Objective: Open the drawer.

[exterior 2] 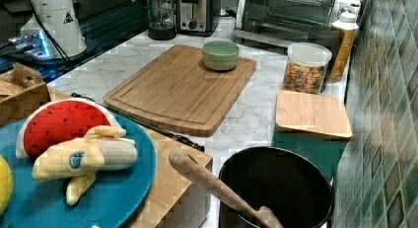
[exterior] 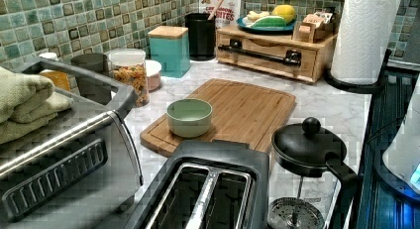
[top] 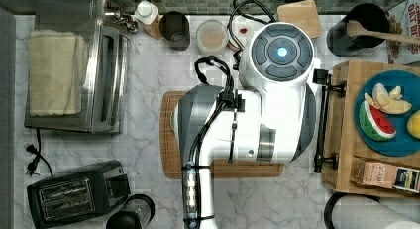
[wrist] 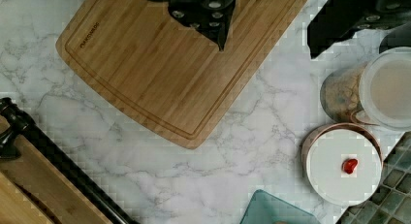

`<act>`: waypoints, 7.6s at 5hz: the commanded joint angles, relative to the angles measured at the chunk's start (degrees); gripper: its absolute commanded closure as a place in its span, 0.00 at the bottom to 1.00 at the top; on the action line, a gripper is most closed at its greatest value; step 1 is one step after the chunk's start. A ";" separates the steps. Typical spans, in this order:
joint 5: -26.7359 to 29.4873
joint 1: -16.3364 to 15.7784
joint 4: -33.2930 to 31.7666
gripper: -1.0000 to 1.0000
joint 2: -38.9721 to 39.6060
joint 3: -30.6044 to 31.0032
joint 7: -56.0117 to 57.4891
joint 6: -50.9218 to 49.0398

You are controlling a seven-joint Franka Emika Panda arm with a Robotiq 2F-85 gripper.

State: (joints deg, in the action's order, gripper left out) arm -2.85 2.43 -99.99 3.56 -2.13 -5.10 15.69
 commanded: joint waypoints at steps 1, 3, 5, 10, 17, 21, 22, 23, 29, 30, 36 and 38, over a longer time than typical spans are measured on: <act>-0.32 0.05 0.66 0.00 0.18 0.02 -0.05 0.00; -2.09 2.51 -2.08 0.00 -1.75 -2.01 16.83 -4.09; -4.65 5.79 -6.16 0.00 -2.37 -5.86 36.43 1.25; -12.15 10.62 -19.17 0.00 -2.61 -8.08 52.13 19.47; -11.41 13.01 -27.87 0.00 6.77 -11.17 56.91 39.70; -8.09 16.59 -24.71 0.00 15.42 -7.16 56.34 48.28; -8.45 15.78 -24.96 0.00 15.29 -6.44 52.24 48.06; -9.83 13.93 -26.59 0.00 13.83 -6.34 48.83 50.29; -2.73 3.43 -32.99 0.00 5.64 8.11 39.05 45.99; -3.63 1.89 -33.39 0.00 5.24 9.46 34.42 46.43; -9.57 -1.41 -38.44 0.00 0.74 8.63 21.47 49.85; -9.57 -1.41 -38.42 0.00 0.74 8.63 21.46 49.86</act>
State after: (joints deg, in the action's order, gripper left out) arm -12.25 6.61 -138.65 8.70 1.61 21.53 64.46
